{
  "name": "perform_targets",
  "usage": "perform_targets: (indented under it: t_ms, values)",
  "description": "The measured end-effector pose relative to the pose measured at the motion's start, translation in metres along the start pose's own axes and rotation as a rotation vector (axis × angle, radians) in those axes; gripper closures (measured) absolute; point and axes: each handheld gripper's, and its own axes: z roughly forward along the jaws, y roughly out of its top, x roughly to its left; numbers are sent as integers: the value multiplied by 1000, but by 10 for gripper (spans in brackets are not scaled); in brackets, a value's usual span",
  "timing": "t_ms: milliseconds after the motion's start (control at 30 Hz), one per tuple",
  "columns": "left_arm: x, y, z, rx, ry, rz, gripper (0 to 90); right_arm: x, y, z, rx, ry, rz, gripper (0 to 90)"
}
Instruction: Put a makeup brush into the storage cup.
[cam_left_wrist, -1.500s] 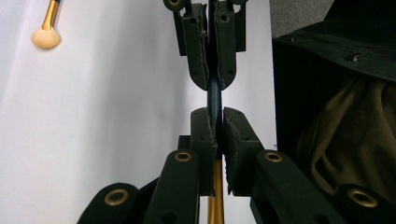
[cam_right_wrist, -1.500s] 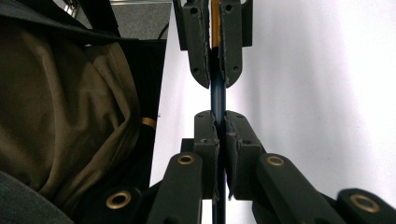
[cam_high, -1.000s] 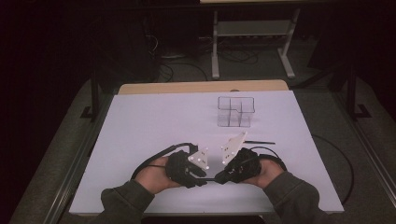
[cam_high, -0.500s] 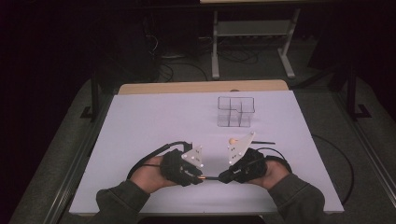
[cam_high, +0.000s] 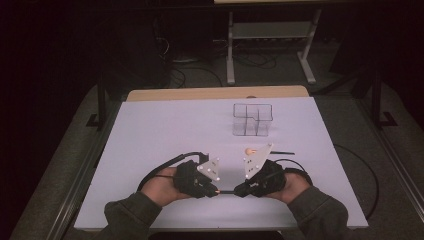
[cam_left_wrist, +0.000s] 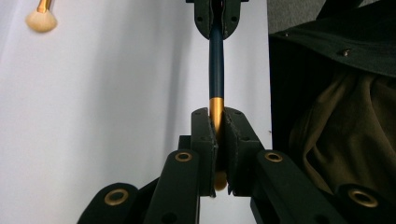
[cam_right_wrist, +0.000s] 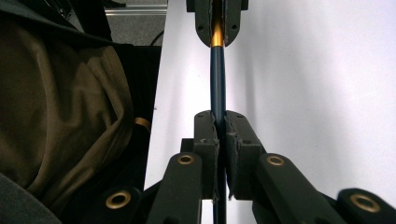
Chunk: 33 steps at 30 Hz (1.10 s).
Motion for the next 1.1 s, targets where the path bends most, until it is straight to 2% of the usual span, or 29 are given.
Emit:
perform_targets:
  t_ms: [133,267,433,633,733,967,1100]
  values:
    - [0,0,0,-3,5,-14,835,-2,1,1,6,3,6,813]
    - [1,0,-1,10,13,-14,835,-4,4,2,22,9,22,768]
    - [0,2,0,17,14,-4,836,-5,13,4,40,5,12,749]
    - [0,3,1,23,15,-3,836,-7,23,9,55,11,1,770]
    - [0,3,0,22,19,-7,836,-6,26,11,57,20,-2,809]
    - [-1,3,1,28,16,3,833,-7,25,14,60,31,-5,823]
    - [1,1,-1,13,18,-19,788,-6,23,14,46,21,-7,824]
